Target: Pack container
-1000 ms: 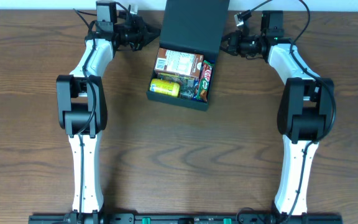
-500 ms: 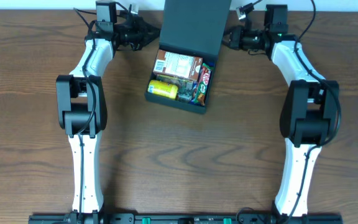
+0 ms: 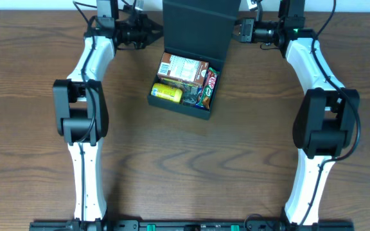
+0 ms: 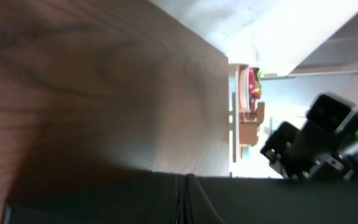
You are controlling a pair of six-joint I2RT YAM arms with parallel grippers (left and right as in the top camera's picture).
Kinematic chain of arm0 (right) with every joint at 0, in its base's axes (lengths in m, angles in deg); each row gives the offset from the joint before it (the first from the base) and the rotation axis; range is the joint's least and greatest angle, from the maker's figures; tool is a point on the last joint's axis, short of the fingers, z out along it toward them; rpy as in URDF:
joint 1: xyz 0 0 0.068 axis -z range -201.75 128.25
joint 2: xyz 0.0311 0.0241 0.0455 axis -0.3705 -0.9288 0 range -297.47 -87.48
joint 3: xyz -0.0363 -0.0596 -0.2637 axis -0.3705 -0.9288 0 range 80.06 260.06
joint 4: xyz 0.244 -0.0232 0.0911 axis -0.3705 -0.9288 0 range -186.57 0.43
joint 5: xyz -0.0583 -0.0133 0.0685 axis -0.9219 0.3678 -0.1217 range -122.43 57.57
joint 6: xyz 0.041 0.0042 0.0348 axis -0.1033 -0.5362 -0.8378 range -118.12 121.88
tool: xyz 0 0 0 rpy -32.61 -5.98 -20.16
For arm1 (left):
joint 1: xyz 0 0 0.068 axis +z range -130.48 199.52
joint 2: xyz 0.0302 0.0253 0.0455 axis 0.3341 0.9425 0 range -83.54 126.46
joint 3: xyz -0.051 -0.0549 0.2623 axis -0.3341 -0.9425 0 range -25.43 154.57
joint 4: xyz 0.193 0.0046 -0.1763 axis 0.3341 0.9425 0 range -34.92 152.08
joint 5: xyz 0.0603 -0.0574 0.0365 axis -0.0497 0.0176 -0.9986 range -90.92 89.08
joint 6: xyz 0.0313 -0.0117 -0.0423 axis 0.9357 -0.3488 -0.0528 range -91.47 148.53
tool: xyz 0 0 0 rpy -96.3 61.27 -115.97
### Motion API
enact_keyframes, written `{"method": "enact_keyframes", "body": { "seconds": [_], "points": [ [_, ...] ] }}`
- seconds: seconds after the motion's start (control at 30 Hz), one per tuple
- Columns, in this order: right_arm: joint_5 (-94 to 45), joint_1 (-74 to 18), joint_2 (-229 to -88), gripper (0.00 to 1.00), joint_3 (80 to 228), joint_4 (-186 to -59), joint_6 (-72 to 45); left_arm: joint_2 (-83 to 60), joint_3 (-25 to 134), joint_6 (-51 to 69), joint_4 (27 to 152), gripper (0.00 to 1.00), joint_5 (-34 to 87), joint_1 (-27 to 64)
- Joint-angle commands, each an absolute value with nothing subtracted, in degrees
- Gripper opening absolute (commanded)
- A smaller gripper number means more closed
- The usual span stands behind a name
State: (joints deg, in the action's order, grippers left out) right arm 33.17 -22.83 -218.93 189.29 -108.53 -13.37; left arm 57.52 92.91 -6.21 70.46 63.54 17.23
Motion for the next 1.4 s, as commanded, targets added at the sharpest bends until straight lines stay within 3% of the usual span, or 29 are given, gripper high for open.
{"method": "enact_keyframes", "body": {
  "seconds": [0.0,0.27,0.6,0.8,1.1,1.37],
  "points": [
    [35.49,-23.24,-215.81,0.02,190.23,-110.96,-9.46,51.44,94.75,2.95,74.78,0.06,62.41,18.43],
    [34.81,-23.86,-214.1,0.02,190.23,-122.87,-0.01,45.54,94.75,14.62,87.77,0.06,53.2,19.13],
    [28.69,-24.93,-213.99,0.02,190.23,-135.79,8.2,40.47,94.75,16.59,90.43,0.06,47.24,20.71],
    [23.43,-24.77,-212.27,0.02,190.23,-137.15,8.16,40.1,94.75,19.91,95.44,0.06,46.78,21.1],
    [-0.22,-24.77,-207.96,0.01,190.1,-145.1,2.8,40.36,94.27,27.28,111.0,0.06,35.5,20.95],
    [-0.66,-25.3,-210.13,0.01,181.23,-146.11,-3.88,40.58,82.84,28.15,110.74,0.06,37.99,20.93]
  ]
}}
